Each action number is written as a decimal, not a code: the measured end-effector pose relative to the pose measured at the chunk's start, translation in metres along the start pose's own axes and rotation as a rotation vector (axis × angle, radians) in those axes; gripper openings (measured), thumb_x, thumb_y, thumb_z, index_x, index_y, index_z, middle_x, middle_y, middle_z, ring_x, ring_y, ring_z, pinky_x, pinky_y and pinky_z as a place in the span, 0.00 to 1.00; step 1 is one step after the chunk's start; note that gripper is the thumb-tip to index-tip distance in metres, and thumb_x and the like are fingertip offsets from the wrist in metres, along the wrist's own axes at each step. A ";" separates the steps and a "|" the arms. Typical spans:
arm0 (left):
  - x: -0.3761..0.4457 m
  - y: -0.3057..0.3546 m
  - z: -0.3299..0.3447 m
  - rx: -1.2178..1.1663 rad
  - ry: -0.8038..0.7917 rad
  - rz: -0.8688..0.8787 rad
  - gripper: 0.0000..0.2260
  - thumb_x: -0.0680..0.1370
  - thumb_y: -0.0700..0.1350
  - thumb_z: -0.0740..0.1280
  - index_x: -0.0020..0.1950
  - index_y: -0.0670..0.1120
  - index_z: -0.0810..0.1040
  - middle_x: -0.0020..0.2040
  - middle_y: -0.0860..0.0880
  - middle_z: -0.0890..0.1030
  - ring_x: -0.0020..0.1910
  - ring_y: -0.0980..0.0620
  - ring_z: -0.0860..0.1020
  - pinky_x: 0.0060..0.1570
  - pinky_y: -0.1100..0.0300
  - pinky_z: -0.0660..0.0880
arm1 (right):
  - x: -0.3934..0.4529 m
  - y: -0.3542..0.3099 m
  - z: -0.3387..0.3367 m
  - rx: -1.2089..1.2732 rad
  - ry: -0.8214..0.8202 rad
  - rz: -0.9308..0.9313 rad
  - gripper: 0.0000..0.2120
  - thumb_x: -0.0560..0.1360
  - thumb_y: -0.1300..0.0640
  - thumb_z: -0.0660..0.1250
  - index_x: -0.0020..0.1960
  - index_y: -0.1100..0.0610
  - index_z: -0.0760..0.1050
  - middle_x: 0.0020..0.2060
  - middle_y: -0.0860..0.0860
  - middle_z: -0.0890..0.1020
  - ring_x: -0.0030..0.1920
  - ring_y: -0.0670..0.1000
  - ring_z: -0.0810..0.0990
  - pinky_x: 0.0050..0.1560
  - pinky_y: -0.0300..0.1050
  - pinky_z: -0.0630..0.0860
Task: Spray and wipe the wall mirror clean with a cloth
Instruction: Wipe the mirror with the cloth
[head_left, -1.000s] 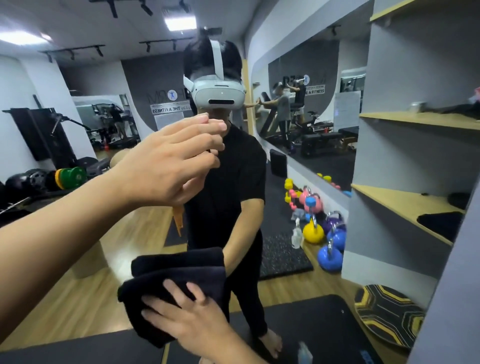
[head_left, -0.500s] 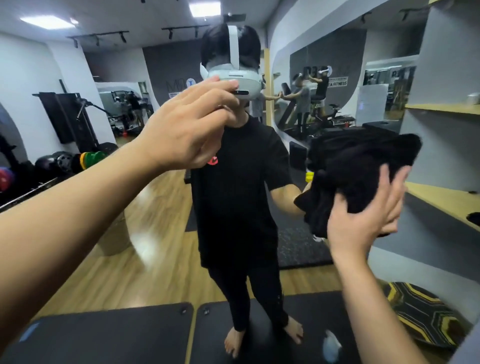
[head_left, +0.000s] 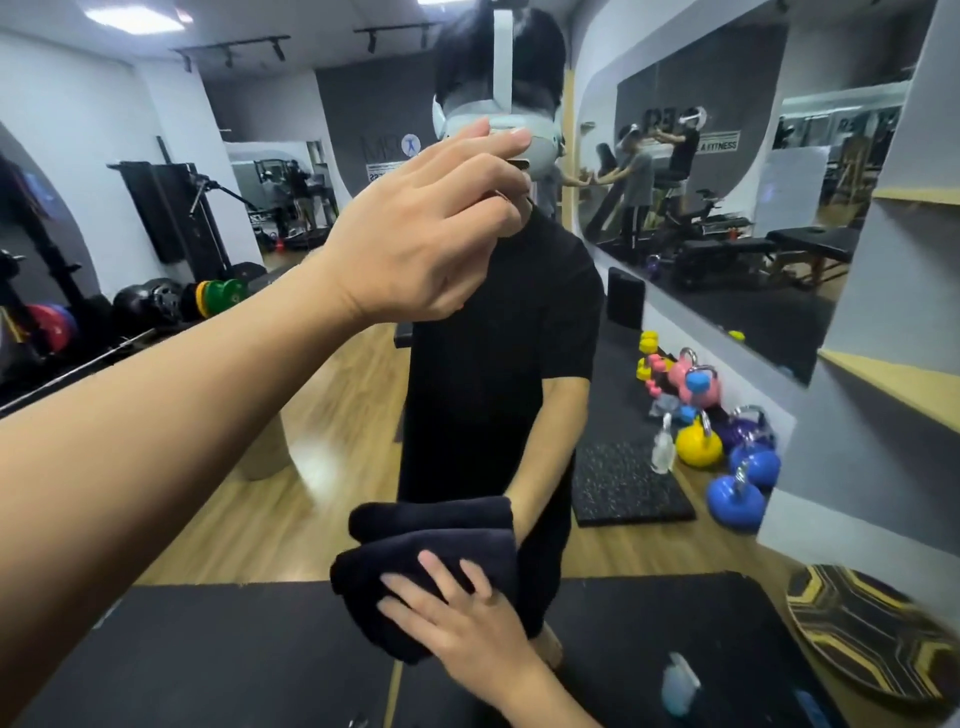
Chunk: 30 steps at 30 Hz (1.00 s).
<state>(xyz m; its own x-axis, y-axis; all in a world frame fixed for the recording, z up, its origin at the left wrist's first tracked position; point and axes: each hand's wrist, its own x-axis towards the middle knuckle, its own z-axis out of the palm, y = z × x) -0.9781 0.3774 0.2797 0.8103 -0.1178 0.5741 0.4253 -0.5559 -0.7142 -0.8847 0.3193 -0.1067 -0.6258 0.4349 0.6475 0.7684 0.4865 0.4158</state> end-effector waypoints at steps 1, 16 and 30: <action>0.000 0.000 0.000 0.009 -0.001 0.005 0.08 0.76 0.30 0.64 0.51 0.34 0.80 0.57 0.34 0.81 0.71 0.33 0.74 0.73 0.36 0.68 | -0.006 0.009 -0.001 -0.022 0.015 -0.025 0.20 0.83 0.55 0.56 0.72 0.41 0.72 0.78 0.42 0.65 0.79 0.52 0.60 0.70 0.50 0.65; -0.018 0.002 -0.019 -0.043 -0.069 0.093 0.11 0.80 0.33 0.59 0.55 0.34 0.80 0.58 0.34 0.81 0.72 0.34 0.74 0.74 0.35 0.66 | 0.071 0.125 -0.129 0.444 0.802 1.224 0.37 0.66 0.57 0.62 0.75 0.43 0.66 0.81 0.47 0.57 0.82 0.55 0.49 0.77 0.59 0.44; -0.165 -0.052 -0.059 -0.077 -0.070 0.062 0.10 0.80 0.33 0.62 0.55 0.34 0.81 0.64 0.34 0.80 0.74 0.34 0.71 0.73 0.35 0.68 | 0.113 -0.121 0.014 -0.008 0.076 0.119 0.24 0.79 0.53 0.62 0.73 0.38 0.69 0.78 0.40 0.65 0.81 0.57 0.52 0.70 0.56 0.61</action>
<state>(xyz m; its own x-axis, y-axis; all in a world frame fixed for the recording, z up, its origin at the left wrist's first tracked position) -1.1581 0.3774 0.2459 0.8613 -0.0974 0.4986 0.3435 -0.6114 -0.7129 -1.0503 0.3197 -0.0926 -0.5185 0.4301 0.7390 0.8377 0.4289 0.3382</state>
